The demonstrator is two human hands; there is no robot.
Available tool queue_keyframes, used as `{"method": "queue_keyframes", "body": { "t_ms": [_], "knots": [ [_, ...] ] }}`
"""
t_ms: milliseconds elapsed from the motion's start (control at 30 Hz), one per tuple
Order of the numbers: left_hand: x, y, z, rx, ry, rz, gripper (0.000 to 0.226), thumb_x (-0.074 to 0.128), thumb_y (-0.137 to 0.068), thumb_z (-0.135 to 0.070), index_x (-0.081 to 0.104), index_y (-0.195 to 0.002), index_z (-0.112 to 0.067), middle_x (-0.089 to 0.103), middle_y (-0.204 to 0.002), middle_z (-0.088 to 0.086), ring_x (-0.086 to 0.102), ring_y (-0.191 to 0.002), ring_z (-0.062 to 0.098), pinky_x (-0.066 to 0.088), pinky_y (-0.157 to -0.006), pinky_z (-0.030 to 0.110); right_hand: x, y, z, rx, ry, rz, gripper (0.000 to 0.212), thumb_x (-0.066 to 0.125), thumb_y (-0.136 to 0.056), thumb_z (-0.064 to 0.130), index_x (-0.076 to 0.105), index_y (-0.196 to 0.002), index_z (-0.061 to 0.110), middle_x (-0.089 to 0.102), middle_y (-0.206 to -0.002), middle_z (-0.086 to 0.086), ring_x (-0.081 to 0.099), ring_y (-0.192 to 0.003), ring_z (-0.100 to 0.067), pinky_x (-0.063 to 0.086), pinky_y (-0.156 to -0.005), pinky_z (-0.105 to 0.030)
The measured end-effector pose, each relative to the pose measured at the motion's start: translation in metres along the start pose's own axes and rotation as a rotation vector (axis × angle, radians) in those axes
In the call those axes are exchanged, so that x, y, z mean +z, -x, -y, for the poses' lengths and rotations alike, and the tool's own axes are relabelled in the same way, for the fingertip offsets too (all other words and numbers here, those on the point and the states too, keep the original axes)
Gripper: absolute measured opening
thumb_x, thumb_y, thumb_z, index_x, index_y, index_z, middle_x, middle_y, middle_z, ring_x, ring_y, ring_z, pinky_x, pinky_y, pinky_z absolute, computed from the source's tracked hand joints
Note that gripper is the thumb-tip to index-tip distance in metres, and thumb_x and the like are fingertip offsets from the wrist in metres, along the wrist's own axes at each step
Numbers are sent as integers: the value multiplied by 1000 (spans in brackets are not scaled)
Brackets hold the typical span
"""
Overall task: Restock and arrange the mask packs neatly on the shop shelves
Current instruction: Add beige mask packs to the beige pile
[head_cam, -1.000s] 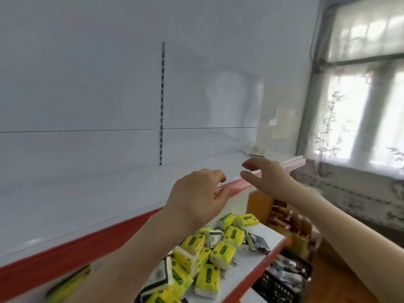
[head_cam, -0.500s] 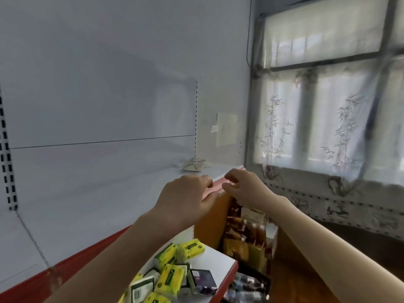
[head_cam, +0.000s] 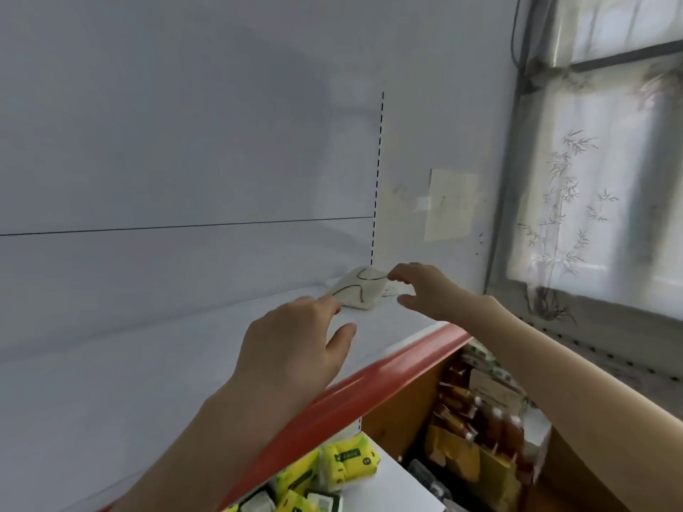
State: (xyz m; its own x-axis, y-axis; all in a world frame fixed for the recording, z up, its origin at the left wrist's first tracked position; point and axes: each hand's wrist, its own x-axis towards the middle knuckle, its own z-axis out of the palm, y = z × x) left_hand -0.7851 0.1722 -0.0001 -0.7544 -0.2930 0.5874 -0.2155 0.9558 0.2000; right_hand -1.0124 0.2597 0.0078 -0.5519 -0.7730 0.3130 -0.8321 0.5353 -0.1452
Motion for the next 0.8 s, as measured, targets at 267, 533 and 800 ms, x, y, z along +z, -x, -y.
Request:
{"method": "queue_keyframes", "body": {
  "t_ms": [267,533,800],
  "knots": [
    [32,-35,-3,-226,-183,40,40,36,-95,-49,48,-127,-29,57,-120,-10,53,-110,10,41,-86,26,31,-80,-41,-179,-63,176,47,61,-87,39,55,-125,13,55,-128,-2,50,-117,-20,36,-97,-26],
    [64,-72,-31,-423,-205,-4,39,41,-94,-47,50,-126,-28,58,-121,-10,53,-111,10,42,-89,27,48,-107,-38,-429,147,362,50,53,-82,59,65,-92,11,59,-78,-2,51,-73,-16,36,-61,-26],
    [83,-86,-22,-578,-46,-37,28,54,-89,-40,63,-107,-20,64,-99,-5,59,-97,15,48,-88,31,51,-101,-35,-612,259,171,38,36,-95,19,27,-58,14,44,-64,-3,44,-69,-22,27,-55,-27]
  ]
}}
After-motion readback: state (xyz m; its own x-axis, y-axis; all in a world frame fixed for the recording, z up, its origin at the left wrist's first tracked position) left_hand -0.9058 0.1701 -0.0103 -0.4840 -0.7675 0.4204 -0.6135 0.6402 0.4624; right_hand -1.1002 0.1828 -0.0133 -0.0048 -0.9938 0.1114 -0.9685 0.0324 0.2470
